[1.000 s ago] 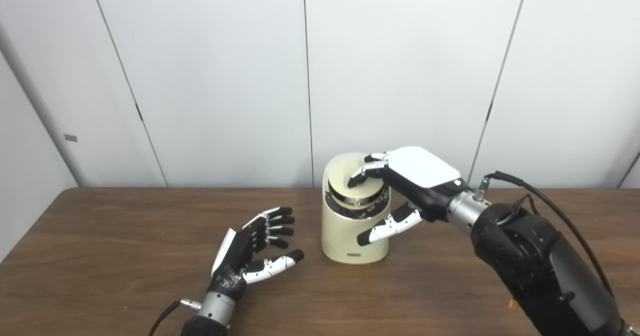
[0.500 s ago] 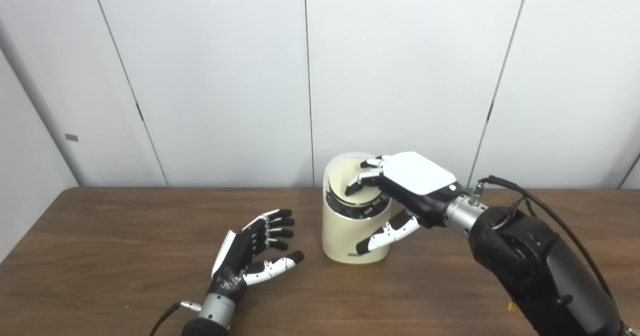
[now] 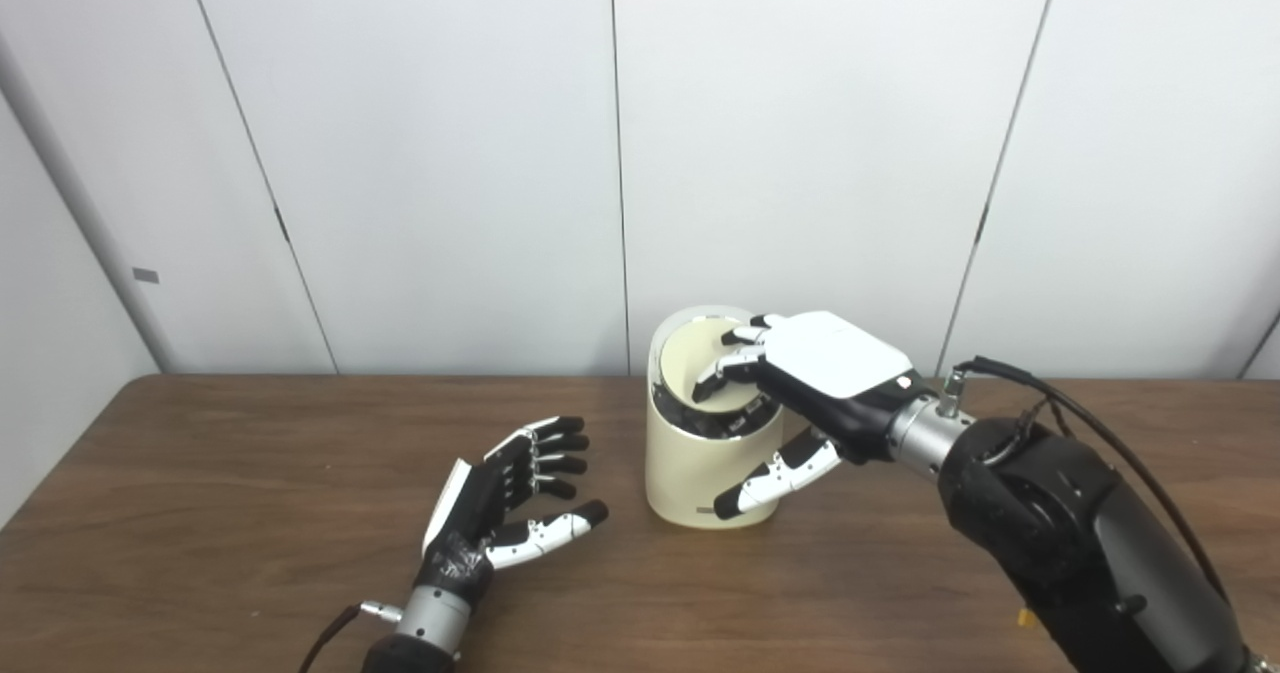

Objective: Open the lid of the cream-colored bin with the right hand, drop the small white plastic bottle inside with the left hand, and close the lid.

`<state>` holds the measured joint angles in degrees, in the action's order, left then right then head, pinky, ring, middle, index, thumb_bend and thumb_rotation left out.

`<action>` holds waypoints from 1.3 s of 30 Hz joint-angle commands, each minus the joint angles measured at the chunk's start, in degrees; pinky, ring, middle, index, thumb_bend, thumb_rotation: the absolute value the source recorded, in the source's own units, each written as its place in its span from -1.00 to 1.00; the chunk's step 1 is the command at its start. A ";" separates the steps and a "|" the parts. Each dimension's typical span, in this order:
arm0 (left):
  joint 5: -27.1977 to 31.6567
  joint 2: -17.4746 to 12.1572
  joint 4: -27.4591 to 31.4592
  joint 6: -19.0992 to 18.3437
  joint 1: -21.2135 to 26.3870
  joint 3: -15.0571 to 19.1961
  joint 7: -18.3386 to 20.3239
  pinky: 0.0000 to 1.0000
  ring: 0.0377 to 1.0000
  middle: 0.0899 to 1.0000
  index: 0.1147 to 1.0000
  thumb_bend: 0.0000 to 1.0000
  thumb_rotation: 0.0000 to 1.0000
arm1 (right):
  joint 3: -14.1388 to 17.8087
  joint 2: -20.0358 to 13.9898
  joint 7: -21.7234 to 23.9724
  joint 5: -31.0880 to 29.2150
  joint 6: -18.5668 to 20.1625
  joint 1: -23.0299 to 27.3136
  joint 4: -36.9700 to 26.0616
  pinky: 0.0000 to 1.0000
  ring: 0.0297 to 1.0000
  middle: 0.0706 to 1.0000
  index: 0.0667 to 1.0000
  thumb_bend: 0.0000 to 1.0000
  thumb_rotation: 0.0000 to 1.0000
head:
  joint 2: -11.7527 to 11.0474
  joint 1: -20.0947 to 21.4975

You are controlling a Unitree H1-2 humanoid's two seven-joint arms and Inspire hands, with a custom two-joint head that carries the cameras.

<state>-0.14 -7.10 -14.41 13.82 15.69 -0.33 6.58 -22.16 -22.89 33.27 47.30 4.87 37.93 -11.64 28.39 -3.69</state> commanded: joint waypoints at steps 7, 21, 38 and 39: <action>0.54 -0.16 2.75 0.51 0.57 0.41 -0.28 0.24 0.38 0.47 0.52 0.49 -0.76 | -0.55 -0.53 2.82 2.49 1.23 0.87 -0.04 0.77 0.78 0.50 0.45 0.41 0.23 | 0.56 -0.24; -0.22 -0.26 3.70 -0.23 0.49 0.19 -0.42 0.24 0.38 0.48 0.53 0.51 -0.69 | -1.44 -0.72 3.84 2.38 1.10 0.20 0.83 0.88 0.83 0.51 0.45 0.43 0.25 | 0.98 -0.17; 0.56 -0.07 3.14 0.42 0.55 0.30 -0.14 0.25 0.39 0.47 0.52 0.53 -0.71 | 8.85 5.54 -6.78 -4.50 4.41 -4.19 -4.75 0.43 0.68 0.62 0.57 0.32 -0.04 | 0.08 0.26; 0.31 -0.07 3.15 0.44 0.52 0.26 -0.27 0.24 0.39 0.47 0.52 0.54 -0.70 | 9.59 6.23 -8.32 -4.90 4.03 -5.01 -4.69 0.36 0.65 0.63 0.59 0.33 -0.07 | 0.08 0.26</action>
<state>0.21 -7.10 -12.27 12.38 14.66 -0.27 6.78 -13.71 -17.30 28.24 43.37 9.31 31.70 -14.34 28.39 -3.43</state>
